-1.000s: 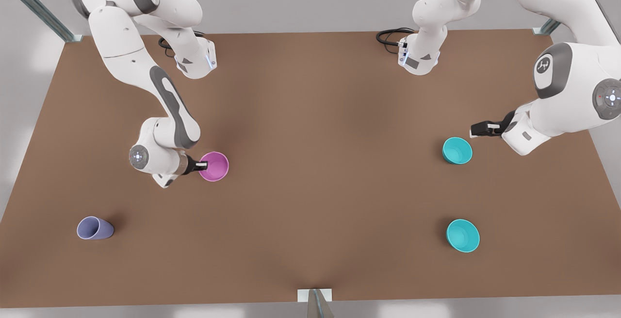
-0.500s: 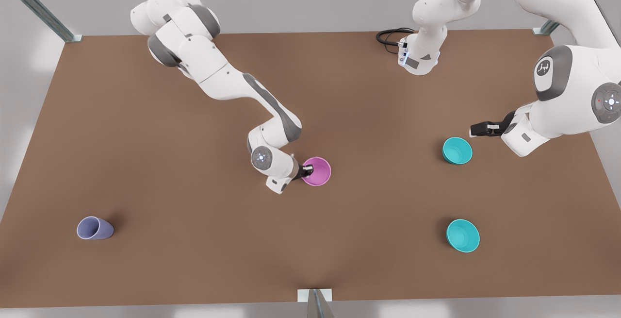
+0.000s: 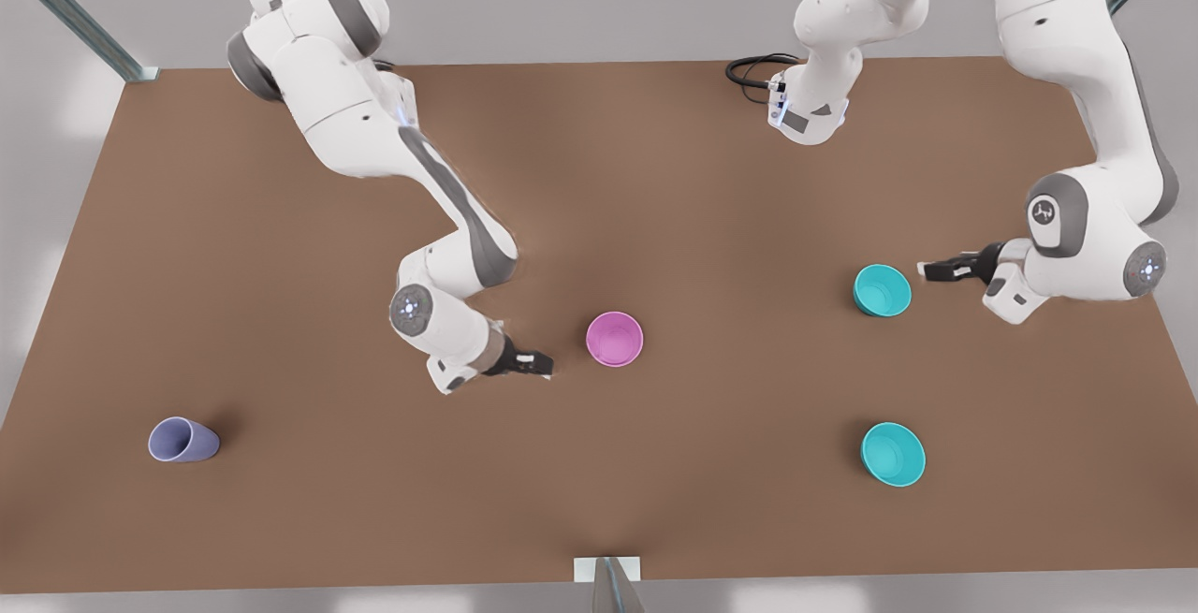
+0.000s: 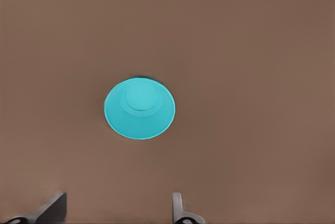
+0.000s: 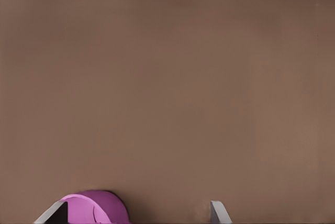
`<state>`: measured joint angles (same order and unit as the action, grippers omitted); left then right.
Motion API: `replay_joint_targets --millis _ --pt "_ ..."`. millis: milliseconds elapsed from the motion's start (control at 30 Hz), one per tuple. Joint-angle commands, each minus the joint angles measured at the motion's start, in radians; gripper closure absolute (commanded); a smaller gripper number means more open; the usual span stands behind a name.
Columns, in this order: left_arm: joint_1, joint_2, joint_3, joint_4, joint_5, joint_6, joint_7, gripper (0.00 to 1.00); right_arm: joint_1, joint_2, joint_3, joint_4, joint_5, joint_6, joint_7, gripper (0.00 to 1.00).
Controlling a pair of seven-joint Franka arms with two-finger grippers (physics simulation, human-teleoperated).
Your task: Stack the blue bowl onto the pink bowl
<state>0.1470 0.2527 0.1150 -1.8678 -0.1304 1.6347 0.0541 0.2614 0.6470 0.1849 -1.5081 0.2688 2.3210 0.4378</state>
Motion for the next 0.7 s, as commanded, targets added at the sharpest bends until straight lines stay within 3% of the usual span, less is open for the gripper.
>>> replay_joint_targets --millis 0,33,67,133,267,367,500,567,667 --pt "-0.024 -0.004 0.077 -0.091 -0.060 0.295 0.527 0.00 -0.117 -0.041 -0.001 -0.009 -0.102 -0.362 -0.246 0.00" --pt "-0.023 0.000 0.090 -0.131 -0.063 0.356 0.601 0.00 -0.175 -0.043 -0.001 -0.015 -0.143 -0.416 -0.304 0.00" --pt "-0.020 0.014 0.097 -0.175 -0.064 0.438 0.613 0.00 -0.194 -0.047 -0.001 -0.056 -0.330 -0.399 -0.318 0.00" --pt "0.002 0.072 0.106 -0.182 -0.136 0.459 0.670 0.00 -0.295 -0.121 0.001 -0.090 -0.410 -0.426 -0.483 0.00" --pt "-0.004 0.111 0.106 -0.237 -0.144 0.593 0.737 0.00 -0.376 -0.174 0.001 0.109 -0.407 -0.629 -0.778 0.00" --pt "-0.012 0.129 0.104 -0.271 -0.184 0.596 0.757 0.00 -0.372 -0.316 0.005 0.121 -0.399 -0.696 -0.748 0.00" --pt "-0.014 0.172 0.104 -0.272 -0.192 0.613 0.759 0.00 -0.372 -0.348 0.001 0.321 -0.399 -1.038 -0.633 0.00" --pt "-0.018 0.184 0.104 -0.272 -0.195 0.613 0.759 0.00 -0.369 -0.420 0.002 0.287 -0.408 -1.046 -0.547 0.00" --pt "-0.018 0.192 0.103 -0.272 -0.204 0.608 0.756 0.58 -0.358 -0.471 0.004 0.230 -0.402 -1.037 -0.475 0.00"
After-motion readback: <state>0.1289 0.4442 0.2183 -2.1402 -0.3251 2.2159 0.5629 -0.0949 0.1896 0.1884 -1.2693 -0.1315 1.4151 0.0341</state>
